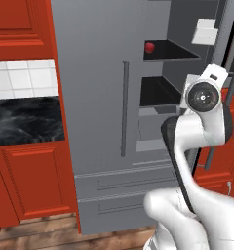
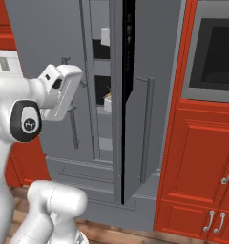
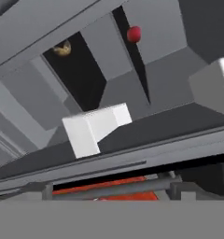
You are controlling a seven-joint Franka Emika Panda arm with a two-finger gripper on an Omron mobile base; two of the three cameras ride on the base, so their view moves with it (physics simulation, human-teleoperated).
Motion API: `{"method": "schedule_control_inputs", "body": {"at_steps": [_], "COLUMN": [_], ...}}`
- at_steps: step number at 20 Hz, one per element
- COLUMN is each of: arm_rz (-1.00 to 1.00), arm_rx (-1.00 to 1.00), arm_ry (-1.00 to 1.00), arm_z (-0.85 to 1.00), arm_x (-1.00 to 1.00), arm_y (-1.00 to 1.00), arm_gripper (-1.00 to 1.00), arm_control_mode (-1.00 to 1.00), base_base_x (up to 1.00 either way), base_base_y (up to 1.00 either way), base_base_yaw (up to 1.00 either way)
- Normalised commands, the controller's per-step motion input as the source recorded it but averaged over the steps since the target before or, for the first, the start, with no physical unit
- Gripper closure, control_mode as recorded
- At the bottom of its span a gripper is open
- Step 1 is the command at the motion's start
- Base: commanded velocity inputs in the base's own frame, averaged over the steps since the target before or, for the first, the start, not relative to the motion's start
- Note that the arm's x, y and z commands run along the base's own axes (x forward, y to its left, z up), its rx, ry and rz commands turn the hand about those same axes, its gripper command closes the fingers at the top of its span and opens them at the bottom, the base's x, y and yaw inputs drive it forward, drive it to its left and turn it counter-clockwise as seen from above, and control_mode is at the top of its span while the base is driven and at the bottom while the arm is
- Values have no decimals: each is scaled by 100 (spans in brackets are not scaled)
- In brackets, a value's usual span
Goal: Retrieve the apple and banana from the fridge and place them into the bowl on the dining table.
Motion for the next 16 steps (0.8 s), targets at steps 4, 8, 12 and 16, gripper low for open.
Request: {"method": "schedule_control_inputs", "body": {"at_steps": [4, 8, 12, 16], "arm_rz": [-13, -18, -14, -14], "arm_rx": [-27, -16, -10, -8], "arm_ry": [32, 28, 13, 9], "arm_z": [22, 0, 0, -4], "arm_x": [50, 80, 82, 80], "arm_y": [-3, -10, -25, -52], "arm_gripper": [-100, -100, -100, -100], "arm_control_mode": [-100, -100, -100, -100], "base_base_x": [0, 0, 0, 0], "base_base_y": [0, 0, 0, 0], "base_base_yaw": [0, 0, 0, 0]}}
